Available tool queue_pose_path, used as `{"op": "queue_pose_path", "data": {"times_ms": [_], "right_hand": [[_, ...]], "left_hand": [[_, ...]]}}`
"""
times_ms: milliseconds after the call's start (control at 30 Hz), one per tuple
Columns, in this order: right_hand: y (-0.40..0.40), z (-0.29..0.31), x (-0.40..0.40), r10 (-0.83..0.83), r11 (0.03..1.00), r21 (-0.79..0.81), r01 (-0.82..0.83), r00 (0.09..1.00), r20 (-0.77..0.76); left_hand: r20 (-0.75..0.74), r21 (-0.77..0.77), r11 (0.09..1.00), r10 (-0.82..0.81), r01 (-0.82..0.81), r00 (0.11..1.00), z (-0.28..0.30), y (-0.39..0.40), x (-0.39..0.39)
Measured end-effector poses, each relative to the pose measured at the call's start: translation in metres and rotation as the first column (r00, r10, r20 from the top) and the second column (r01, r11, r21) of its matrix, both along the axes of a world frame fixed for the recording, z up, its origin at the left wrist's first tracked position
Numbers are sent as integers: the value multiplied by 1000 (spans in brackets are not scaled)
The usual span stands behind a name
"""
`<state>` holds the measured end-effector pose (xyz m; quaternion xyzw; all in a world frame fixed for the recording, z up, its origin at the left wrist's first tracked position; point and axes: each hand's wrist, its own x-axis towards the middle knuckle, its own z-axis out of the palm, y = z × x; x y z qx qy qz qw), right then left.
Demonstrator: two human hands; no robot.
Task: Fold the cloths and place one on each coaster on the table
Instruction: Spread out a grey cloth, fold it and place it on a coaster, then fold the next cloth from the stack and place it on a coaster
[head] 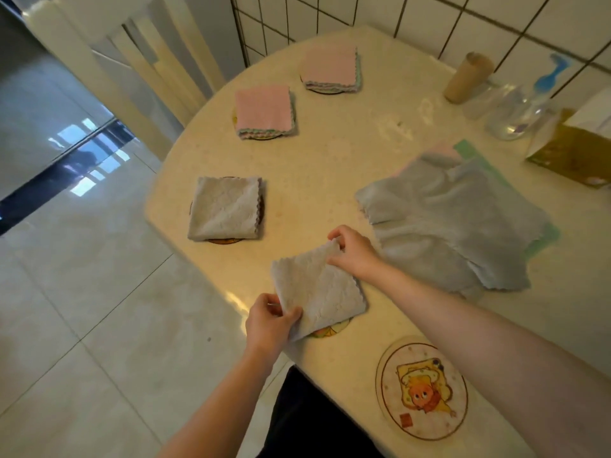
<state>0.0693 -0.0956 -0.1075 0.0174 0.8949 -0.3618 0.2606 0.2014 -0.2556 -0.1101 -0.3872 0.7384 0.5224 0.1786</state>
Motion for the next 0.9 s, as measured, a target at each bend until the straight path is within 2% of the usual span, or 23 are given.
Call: {"op": "queue_pose_path", "data": {"times_ms": [167, 233, 267, 300, 367, 400, 467, 667, 733, 800, 900], "right_hand": [[-4, -6, 2, 113, 986, 132, -99, 989, -98], [0, -6, -1, 118, 985, 136, -103, 987, -107], [3, -6, -2, 107, 987, 135, -91, 988, -113], [6, -6, -4, 89, 988, 136, -73, 989, -117], [12, -4, -6, 53, 989, 146, -32, 989, -139], [15, -3, -7, 37, 989, 148, -15, 988, -150], [23, 2, -8, -5, 990, 140, 28, 987, -161], [70, 21, 9, -88, 983, 138, 120, 972, -218], [95, 25, 23, -83, 974, 186, 126, 971, -224], [120, 25, 39, -21, 955, 286, 81, 979, -205], [145, 20, 66, 107, 916, 399, -43, 984, -141]], "left_hand": [[33, -125, 976, -175, 177, 984, 3, -8, -7], [30, -236, 925, -301, 299, 953, 9, -10, -11], [27, -328, 864, -396, 383, 918, 12, -13, -14], [32, -436, 767, -510, 471, 860, 14, -15, -16], [83, -618, 497, -730, 609, 679, 18, -17, -23], [133, -655, 376, -797, 656, 590, 19, -18, -27], [223, -641, 238, -852, 729, 474, 21, -19, -38], [173, -716, 157, -904, 680, 391, 32, 4, -81], [128, -703, 146, -937, 696, 325, 31, 24, -92], [99, -692, 80, -974, 717, 204, 27, 48, -100], [137, -662, -115, -990, 741, -31, 21, 84, -107]]}}
